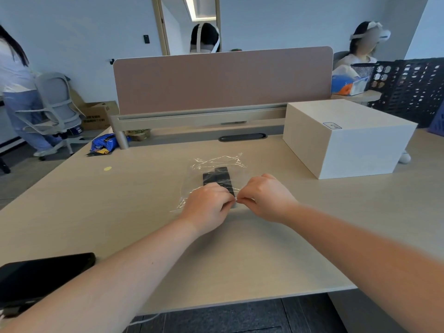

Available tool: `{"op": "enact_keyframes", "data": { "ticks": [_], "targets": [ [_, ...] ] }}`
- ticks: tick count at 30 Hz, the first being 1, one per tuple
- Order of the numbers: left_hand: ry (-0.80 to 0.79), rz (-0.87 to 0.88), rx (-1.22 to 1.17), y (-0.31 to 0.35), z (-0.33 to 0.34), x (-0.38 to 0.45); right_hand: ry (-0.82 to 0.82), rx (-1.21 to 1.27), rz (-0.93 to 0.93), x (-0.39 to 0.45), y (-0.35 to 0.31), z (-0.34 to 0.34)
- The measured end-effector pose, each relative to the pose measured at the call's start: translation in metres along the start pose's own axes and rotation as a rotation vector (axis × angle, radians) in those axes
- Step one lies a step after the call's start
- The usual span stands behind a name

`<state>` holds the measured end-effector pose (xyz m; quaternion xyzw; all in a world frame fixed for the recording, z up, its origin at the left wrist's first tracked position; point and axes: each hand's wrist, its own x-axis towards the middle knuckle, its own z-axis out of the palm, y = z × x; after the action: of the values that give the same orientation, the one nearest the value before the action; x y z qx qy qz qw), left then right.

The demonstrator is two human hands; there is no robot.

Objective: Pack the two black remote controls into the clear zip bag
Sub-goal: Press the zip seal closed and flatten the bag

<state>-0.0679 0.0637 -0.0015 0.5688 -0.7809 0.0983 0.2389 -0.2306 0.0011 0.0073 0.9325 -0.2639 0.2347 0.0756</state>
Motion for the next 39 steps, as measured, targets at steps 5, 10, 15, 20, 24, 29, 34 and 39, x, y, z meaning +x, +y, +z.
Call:
{"op": "enact_keyframes", "data": {
  "ticks": [5, 10, 15, 20, 24, 29, 34, 39],
  "targets": [
    [0.017, 0.069, 0.026, -0.002, 0.0, -0.002, -0.014, -0.052, -0.013, -0.002, 0.0, 0.004],
    [0.062, 0.023, 0.065, -0.004, -0.005, -0.004, 0.043, -0.065, 0.013, -0.001, 0.004, 0.003],
    [0.078, 0.013, 0.029, -0.004, -0.004, -0.004, 0.025, -0.166, -0.052, 0.004, 0.001, 0.0],
    [0.048, 0.015, 0.049, -0.007, -0.004, -0.003, 0.001, -0.234, -0.096, 0.009, 0.0, 0.003],
    [0.058, 0.029, 0.047, -0.007, -0.003, -0.003, -0.018, -0.248, -0.08, 0.008, -0.002, 0.003],
    [0.036, 0.034, 0.016, -0.006, -0.005, -0.002, 0.008, -0.206, -0.05, 0.006, -0.002, 0.004],
    [-0.022, -0.051, 0.011, -0.014, -0.007, -0.008, 0.062, -0.097, 0.038, 0.002, 0.011, 0.005],
    [0.015, -0.073, 0.092, -0.032, -0.008, -0.024, 0.067, -0.132, 0.014, -0.007, 0.018, 0.001]
  ]
}}
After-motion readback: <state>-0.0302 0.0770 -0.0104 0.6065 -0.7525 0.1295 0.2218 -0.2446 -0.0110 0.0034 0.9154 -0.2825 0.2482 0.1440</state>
